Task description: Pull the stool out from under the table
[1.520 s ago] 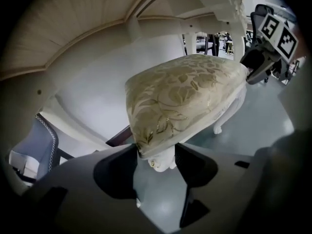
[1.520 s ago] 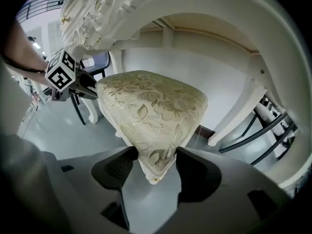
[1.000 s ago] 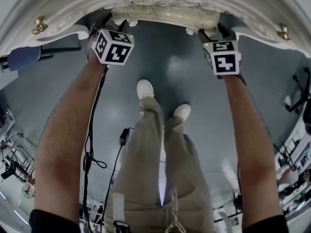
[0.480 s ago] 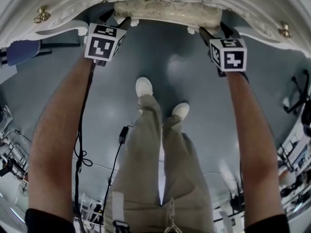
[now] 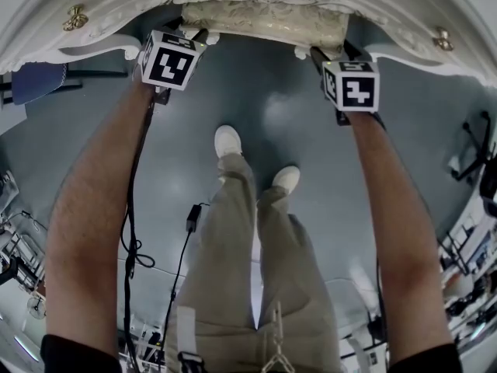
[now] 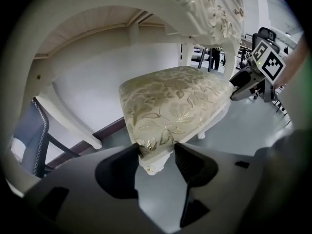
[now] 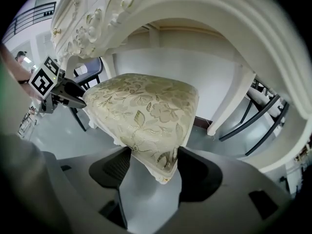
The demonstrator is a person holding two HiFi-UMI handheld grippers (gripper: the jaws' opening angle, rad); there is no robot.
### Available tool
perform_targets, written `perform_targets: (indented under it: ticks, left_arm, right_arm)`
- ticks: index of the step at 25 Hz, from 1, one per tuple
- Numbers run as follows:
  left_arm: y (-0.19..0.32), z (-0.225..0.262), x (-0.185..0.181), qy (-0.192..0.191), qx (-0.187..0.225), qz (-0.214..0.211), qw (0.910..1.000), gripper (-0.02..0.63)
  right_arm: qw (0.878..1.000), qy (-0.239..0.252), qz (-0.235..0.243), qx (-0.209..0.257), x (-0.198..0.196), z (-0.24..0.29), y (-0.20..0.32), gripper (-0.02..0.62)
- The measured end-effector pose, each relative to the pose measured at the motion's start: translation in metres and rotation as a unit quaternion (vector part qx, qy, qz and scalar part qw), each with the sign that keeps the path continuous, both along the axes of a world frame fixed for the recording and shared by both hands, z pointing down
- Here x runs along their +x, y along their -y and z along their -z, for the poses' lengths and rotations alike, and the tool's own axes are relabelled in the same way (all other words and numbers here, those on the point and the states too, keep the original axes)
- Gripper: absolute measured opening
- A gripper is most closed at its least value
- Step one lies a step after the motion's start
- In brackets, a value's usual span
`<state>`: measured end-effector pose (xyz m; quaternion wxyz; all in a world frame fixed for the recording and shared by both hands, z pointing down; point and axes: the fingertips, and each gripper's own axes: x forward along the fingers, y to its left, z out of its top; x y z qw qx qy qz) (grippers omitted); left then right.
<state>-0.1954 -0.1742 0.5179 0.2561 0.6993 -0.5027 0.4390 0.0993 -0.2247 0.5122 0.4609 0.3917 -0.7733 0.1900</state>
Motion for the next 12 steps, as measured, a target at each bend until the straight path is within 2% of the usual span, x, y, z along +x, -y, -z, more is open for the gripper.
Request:
perform_targets:
  ticks: [6, 12]
  left_arm:
    - [-0.021, 0.000, -0.002, 0.013, -0.009, -0.004, 0.9999, 0.232]
    - [-0.051, -0.001, 0.002, 0.011, -0.011, 0.018, 0.9997, 0.229]
  right_arm:
    - [1.000, 0.001, 0.002, -0.006, 0.001, -0.002, -0.027, 0.295]
    - [1.000, -0.010, 0.023, -0.013, 0.001, -0.003, -0.043, 0.295]
